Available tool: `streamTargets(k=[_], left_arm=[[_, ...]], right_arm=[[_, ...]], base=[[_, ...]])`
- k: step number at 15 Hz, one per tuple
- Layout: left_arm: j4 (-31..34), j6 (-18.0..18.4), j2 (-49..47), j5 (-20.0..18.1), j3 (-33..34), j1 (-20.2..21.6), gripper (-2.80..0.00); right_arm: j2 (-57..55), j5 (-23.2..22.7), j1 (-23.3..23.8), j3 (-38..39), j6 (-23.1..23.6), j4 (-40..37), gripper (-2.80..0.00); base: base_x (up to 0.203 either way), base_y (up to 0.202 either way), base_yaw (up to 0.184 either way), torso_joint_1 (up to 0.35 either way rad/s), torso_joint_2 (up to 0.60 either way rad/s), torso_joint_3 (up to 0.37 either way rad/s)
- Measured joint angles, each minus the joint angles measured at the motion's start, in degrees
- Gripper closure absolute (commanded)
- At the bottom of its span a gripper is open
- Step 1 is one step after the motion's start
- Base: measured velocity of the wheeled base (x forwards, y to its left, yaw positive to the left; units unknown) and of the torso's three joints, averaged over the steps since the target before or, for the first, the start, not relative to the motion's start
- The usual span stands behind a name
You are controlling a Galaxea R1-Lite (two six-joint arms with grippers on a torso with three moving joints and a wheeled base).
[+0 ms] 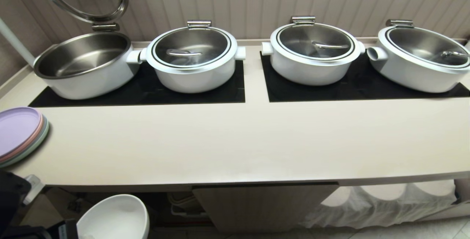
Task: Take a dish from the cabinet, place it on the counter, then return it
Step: Place it on the table
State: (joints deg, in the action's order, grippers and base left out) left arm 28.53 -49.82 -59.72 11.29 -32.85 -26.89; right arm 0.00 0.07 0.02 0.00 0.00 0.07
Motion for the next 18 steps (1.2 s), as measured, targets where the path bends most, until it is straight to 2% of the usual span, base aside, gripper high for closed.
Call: streamTargets(k=[18], left_arm=[[-0.9, -1.1, -0.7, -0.3, 0.6, 0.0, 0.00]], right_arm=[[0.0, 0.0, 0.0, 0.0, 0.0, 0.0, 0.00]], base=[[0.001, -0.184, 0.001, 0.003, 0.00, 0.002]])
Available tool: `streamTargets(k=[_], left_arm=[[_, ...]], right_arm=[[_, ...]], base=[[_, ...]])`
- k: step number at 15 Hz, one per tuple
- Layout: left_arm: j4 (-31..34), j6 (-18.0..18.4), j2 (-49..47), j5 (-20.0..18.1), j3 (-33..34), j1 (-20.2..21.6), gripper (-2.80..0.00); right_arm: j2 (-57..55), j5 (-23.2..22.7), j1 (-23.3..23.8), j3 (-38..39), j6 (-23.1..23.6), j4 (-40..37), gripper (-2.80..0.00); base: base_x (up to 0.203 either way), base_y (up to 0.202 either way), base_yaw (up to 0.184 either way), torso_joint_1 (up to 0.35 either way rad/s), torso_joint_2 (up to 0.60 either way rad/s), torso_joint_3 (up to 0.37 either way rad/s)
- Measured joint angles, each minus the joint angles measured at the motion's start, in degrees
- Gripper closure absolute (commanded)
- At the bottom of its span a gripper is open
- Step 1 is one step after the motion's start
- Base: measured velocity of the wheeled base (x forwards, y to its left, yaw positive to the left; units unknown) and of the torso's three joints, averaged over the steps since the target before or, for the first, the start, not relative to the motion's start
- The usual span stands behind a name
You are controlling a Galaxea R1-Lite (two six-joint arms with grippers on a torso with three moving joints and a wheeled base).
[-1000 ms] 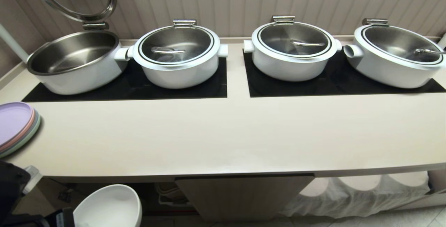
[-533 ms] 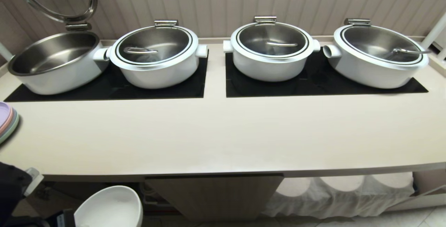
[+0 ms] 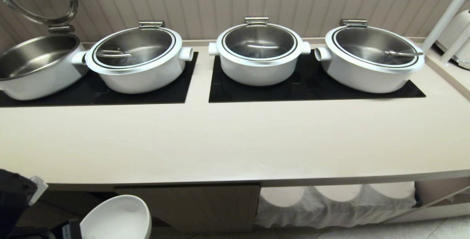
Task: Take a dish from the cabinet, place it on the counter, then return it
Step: Place it on the table
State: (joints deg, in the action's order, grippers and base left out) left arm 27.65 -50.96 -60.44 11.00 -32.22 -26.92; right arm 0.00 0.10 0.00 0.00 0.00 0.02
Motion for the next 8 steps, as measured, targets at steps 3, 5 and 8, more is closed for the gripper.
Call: streamTargets(k=[3, 5, 8], left_arm=[[-0.4, 0.1, -0.1, 0.0, 0.0, 0.0, 0.00], [-0.4, 0.1, -0.1, 0.0, 0.0, 0.0, 0.00], [-0.4, 0.1, -0.1, 0.4, -0.2, 0.0, 0.00]], right_arm=[[0.0, 0.0, 0.0, 0.0, 0.0, 0.0, 0.00], [0.0, 0.0, 0.1, 0.0, 0.0, 0.0, 0.00], [0.0, 0.0, 0.0, 0.0, 0.0, 0.0, 0.00]], base=[[0.000, -0.062, 0.000, 0.001, 0.00, 0.000], [0.000, 0.000, 0.000, 0.000, 0.00, 0.000], [0.000, 0.000, 0.000, 0.000, 0.00, 0.000]])
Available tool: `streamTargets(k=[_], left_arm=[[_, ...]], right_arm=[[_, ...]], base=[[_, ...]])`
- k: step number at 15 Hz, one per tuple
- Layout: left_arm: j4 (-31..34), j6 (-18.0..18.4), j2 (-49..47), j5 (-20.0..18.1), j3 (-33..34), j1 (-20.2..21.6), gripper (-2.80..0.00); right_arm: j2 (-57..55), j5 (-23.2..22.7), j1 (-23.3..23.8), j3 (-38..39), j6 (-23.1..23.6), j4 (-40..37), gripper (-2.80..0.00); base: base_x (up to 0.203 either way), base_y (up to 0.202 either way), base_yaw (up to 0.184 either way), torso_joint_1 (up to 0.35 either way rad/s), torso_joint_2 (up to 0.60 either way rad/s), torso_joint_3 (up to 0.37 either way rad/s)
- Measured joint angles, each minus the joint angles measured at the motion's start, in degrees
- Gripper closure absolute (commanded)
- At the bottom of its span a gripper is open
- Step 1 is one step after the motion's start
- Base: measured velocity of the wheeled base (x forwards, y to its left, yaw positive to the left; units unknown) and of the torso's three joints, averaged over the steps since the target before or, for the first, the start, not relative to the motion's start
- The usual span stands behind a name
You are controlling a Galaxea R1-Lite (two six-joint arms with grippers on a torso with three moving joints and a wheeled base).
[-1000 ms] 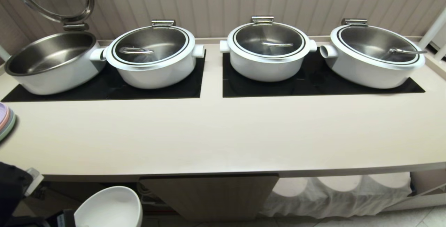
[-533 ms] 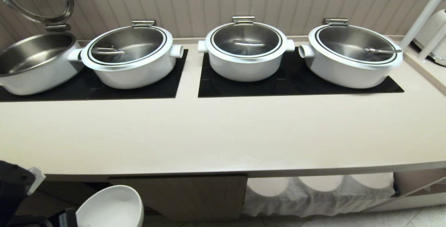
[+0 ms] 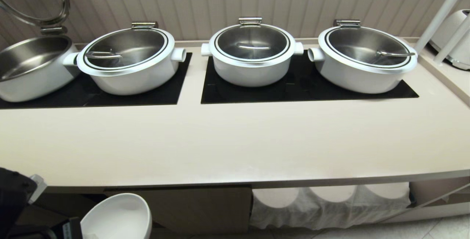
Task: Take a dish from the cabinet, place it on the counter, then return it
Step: Place it on the table
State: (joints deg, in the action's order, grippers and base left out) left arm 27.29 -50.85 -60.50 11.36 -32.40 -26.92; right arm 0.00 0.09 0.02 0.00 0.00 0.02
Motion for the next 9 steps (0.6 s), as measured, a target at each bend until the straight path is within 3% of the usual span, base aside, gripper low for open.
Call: streamTargets(k=[9], left_arm=[[0.0, 0.6, 0.0, 0.3, -2.3, -0.1, 0.00]], right_arm=[[0.0, 0.0, 0.0, 0.0, 0.0, 0.0, 0.00]], base=[[0.000, 0.000, 0.000, 0.000, 0.00, 0.000]])
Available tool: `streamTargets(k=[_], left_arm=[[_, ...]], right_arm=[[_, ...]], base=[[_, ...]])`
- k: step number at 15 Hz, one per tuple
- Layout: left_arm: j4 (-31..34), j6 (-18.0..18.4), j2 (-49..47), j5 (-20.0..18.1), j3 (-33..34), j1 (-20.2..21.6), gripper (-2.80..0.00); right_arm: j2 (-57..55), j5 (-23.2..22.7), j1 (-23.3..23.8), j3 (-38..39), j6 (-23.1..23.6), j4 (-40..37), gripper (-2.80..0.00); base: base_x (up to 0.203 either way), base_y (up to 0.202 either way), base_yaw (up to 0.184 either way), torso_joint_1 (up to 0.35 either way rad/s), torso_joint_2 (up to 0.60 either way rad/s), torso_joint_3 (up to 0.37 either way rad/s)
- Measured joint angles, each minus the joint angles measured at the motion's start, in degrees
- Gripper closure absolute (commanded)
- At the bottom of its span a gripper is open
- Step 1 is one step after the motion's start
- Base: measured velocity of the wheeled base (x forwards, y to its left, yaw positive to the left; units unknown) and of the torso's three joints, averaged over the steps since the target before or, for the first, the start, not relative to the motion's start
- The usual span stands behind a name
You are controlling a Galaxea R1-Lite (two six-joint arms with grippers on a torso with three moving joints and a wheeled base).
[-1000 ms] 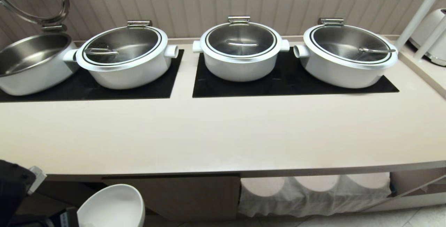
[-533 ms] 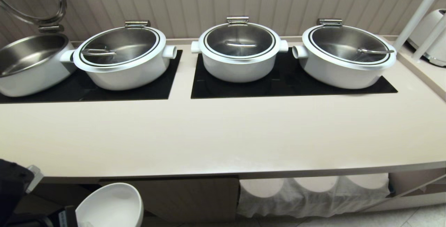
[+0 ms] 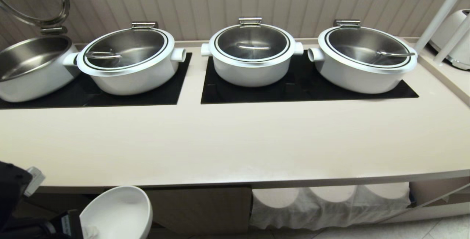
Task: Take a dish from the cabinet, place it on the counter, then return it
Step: Place it on the table
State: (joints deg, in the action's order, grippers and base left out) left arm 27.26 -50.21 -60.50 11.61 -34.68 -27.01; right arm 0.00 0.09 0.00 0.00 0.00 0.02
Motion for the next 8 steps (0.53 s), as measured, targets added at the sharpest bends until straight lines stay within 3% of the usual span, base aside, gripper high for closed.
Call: streamTargets(k=[8], left_arm=[[-0.2, 2.6, -9.0, 0.1, -11.1, 0.1, 0.00]], right_arm=[[0.0, 0.0, 0.0, 0.0, 0.0, 0.0, 0.00]], base=[[0.000, 0.000, 0.000, 0.000, 0.00, 0.000]])
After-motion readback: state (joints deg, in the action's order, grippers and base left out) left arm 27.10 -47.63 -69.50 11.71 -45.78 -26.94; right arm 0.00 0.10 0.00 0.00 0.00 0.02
